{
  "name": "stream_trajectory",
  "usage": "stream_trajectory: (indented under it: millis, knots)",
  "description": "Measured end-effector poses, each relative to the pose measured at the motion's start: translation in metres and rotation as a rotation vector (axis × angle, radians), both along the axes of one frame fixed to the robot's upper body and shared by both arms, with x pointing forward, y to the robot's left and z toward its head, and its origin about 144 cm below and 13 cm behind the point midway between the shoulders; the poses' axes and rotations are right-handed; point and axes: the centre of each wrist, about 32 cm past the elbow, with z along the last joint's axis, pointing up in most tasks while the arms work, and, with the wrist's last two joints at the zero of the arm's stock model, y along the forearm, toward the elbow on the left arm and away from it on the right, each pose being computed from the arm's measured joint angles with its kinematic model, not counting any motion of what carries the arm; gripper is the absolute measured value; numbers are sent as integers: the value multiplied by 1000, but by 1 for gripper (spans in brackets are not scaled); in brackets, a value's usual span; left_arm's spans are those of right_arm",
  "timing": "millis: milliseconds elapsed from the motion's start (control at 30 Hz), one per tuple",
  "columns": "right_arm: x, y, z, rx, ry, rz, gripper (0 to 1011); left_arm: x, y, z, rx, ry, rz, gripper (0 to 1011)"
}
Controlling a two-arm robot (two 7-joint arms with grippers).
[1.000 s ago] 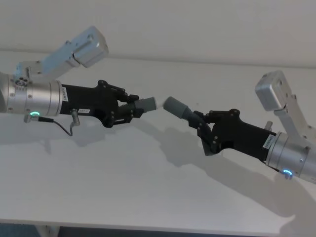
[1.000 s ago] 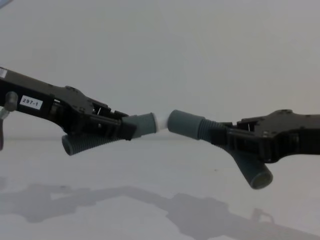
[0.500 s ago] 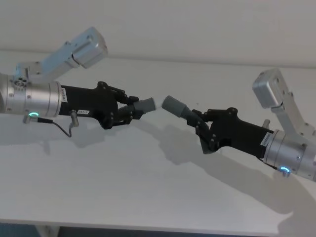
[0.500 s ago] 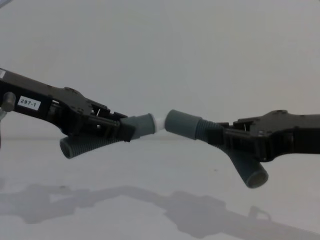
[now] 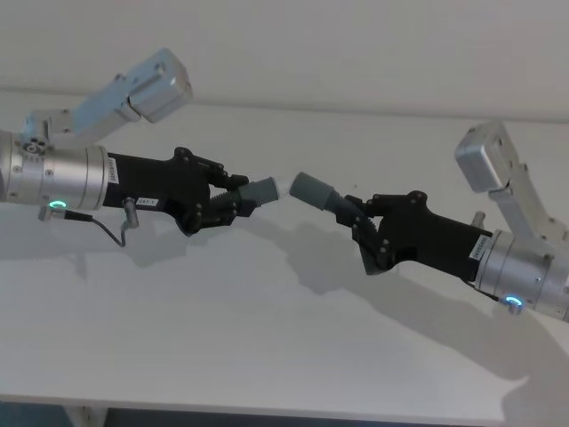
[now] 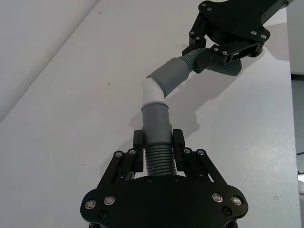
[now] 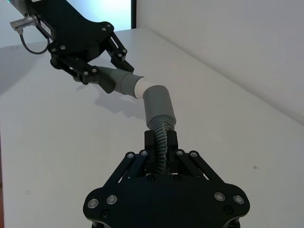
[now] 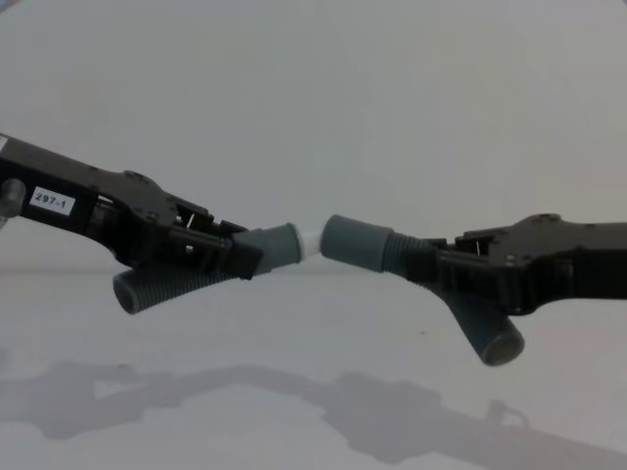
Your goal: Use both hands to pick up one end of the pipe from the table, align the ends, and insert them.
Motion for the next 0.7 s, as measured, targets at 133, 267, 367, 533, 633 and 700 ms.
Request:
stream_trajectory:
  millis: [133,267,367,533,633,700]
  knots:
    - [2,-1,0,1,-4,5,145,1,0,0,3,2,-5,347]
    - [3,-2,0,4,-9,14,145,2,1,1,7,5,-11,347]
    - [5,-3,-1,5,-15,27,145,3,1,1,11,6,-15,347]
    - [7,-5,-1,7,-25,45,145,5,2,2,16,8,-22,347]
    - [9,-7,0,8,-32,60,145,5,2,2,18,9,-26,347]
    - [9,-7,0,8,-34,67,145,6,2,3,20,9,-30,347]
